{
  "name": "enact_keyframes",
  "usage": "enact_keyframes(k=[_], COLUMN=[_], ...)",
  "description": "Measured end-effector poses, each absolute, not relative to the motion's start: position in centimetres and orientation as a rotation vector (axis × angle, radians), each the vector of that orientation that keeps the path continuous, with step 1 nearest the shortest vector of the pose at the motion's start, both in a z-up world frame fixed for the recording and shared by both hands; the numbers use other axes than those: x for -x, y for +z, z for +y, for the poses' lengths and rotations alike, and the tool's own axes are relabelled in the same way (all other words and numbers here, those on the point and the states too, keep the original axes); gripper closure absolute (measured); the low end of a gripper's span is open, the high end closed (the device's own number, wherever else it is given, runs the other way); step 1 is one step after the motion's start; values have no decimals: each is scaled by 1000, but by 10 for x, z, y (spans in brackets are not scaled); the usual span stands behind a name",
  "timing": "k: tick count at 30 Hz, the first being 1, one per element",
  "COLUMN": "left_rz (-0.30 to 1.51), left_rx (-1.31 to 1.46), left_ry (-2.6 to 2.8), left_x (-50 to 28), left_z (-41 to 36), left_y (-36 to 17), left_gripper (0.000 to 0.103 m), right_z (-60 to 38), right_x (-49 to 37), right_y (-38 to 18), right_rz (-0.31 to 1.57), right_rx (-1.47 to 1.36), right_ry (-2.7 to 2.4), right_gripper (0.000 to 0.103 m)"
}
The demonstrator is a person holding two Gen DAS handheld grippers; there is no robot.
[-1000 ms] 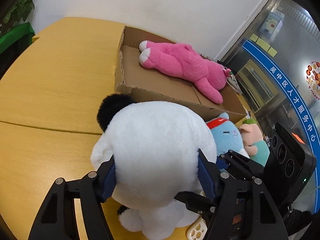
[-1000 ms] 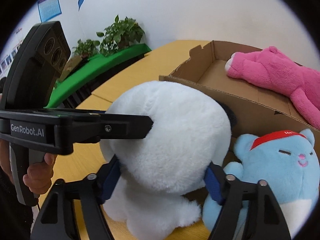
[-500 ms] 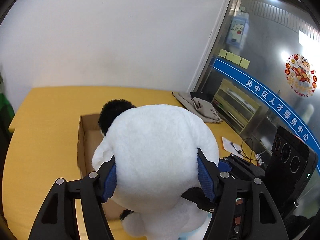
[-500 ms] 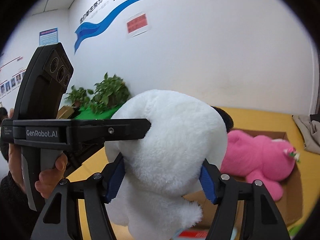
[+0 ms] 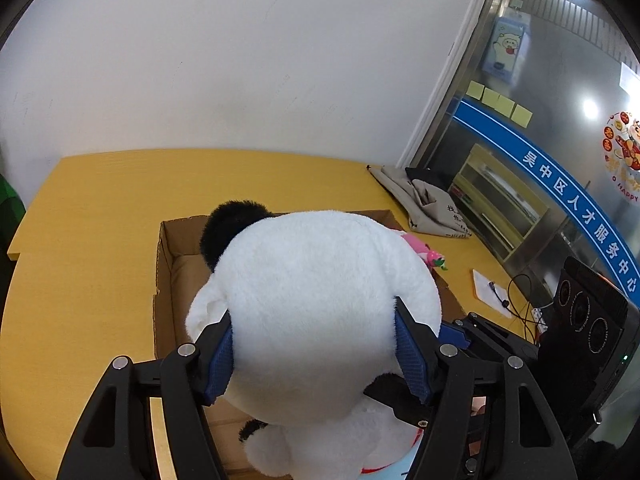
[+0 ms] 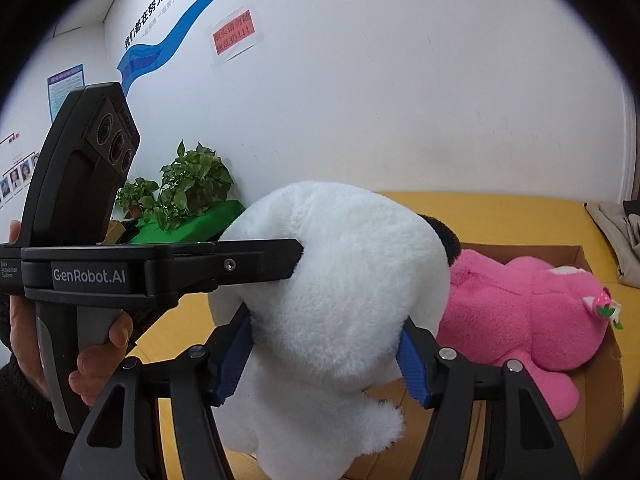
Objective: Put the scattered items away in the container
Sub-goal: 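Lift the white panda with both tools and lower it into the box, then open both tools and move them back toward the blue bear plush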
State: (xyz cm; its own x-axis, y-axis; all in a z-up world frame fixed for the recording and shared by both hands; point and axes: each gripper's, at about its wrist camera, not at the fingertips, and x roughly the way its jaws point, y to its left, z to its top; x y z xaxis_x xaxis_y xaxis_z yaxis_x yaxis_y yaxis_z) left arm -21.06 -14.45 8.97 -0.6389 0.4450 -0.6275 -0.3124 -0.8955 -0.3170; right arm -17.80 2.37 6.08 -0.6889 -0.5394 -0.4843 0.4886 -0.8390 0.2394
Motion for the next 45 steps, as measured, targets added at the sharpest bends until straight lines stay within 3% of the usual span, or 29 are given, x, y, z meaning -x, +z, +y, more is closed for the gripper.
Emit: enact_keyframes(k=[6, 13, 21, 23, 26, 31, 34, 38, 45], left_rz=[-237, -280, -292, -282, -306, -228, -183, -182, -229], left_rx=[1117, 1402, 1390, 1383, 1346, 1227, 1078, 940, 940], left_ry=[2520, 2572, 2592, 2595, 2610, 2742, 2809, 2782, 2721], left_x=[224, 239, 241, 244, 238, 200, 160, 108, 77], left_z=[-149, -161, -171, -170, -174, -173, -162, -130, -88], left_y=[62, -14, -23, -24, -19, 26, 56, 76, 71], left_gripper=[30, 30, 21, 17, 14, 14, 0, 0, 0], right_z=[17, -4, -20, -20, -12, 5, 36, 87, 129], right_x=[192, 224, 228, 225, 228, 195, 163, 129, 102], right_y=[41, -30, -40, -41, -41, -13, 17, 45, 65], right_rz=[-163, -252, -175, -155, -144, -65, 10, 16, 57], right_rx=[-830, -1112, -1176, -1183, -1205, -1112, -975, -878, -832], right_ry=[-2419, -2263, -2270, -2280, -2294, -2387, -2518, -2689, -2809], right_gripper=[39, 39, 40, 38, 22, 18, 15, 10, 10])
